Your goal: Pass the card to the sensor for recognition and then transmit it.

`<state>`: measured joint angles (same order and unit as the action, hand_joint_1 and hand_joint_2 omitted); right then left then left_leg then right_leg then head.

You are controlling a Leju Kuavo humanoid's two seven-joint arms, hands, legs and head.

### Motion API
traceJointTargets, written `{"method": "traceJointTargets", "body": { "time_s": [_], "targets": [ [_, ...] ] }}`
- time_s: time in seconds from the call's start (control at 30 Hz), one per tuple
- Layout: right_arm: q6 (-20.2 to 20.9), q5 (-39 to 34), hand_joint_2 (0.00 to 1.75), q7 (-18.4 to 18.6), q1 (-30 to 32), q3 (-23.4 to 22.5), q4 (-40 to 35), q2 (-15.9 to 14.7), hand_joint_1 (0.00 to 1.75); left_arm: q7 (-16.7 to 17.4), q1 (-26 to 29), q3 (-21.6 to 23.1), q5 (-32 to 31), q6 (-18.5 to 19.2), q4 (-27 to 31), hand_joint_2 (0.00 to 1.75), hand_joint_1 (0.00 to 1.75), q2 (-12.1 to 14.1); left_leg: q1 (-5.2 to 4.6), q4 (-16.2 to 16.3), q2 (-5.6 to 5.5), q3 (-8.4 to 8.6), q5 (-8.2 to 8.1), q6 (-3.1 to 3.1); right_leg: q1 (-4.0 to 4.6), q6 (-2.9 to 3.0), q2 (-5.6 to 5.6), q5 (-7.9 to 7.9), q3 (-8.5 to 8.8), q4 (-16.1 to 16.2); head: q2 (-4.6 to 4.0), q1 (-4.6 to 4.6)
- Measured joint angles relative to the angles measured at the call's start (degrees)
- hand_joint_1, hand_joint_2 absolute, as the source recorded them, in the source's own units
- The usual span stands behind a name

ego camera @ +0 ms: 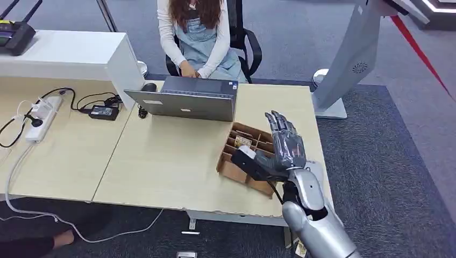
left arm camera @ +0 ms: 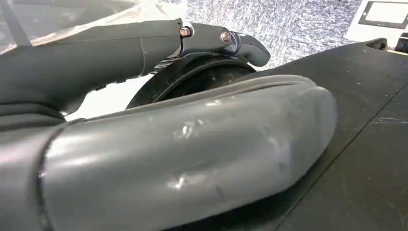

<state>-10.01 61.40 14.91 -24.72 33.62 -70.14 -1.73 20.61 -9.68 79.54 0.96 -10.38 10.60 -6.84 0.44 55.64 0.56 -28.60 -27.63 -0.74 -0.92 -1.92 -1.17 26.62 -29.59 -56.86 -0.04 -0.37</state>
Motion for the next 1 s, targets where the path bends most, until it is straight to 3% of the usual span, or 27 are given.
{"method": "traceJointTargets", "body": {
  "time_s": [0.1,0.23,0.3,0.77,1.0],
  "targets": [
    [0.15,-0.02,1.75,0.02,-0.03,0.00,0.52,0.13,0.37,0.04,0.00,-0.02,-0.09,0.00,0.00,0.00,0.00,0.00,0.00,0.00,0.00,0.00,0.00,0.00,0.00,0.00,0.00,0.00,0.00,0.00,0.00,0.00],
    [0.22,-0.07,1.75,0.02,-0.08,0.00,1.18,0.42,0.66,0.04,0.00,-0.04,-0.11,0.00,0.00,0.00,0.00,0.00,0.00,0.00,0.00,0.00,0.00,0.00,0.00,0.00,0.00,0.00,0.00,0.00,0.00,0.00],
    [0.22,-0.09,1.75,0.02,-0.11,0.00,1.40,0.50,0.70,0.04,0.00,-0.04,-0.20,0.00,0.00,0.00,0.00,0.00,0.00,0.00,0.00,0.00,0.00,0.00,0.00,0.00,0.00,0.00,0.00,0.00,0.00,0.00],
    [0.31,-0.09,1.75,0.02,-0.34,0.00,2.40,0.98,0.77,0.07,-0.01,-0.15,-0.48,0.00,0.00,0.00,0.00,0.00,0.00,0.00,0.00,0.00,0.00,0.00,0.00,0.00,0.00,0.00,0.00,0.00,0.00,0.00],
    [0.57,-0.31,1.75,0.17,-0.56,0.00,3.06,1.03,0.72,0.07,0.00,-0.17,-0.55,0.06,0.00,0.00,0.00,0.00,0.00,0.00,0.00,0.00,0.00,0.00,0.00,0.00,0.00,0.00,0.00,0.00,0.00,0.00]
  ]
}}
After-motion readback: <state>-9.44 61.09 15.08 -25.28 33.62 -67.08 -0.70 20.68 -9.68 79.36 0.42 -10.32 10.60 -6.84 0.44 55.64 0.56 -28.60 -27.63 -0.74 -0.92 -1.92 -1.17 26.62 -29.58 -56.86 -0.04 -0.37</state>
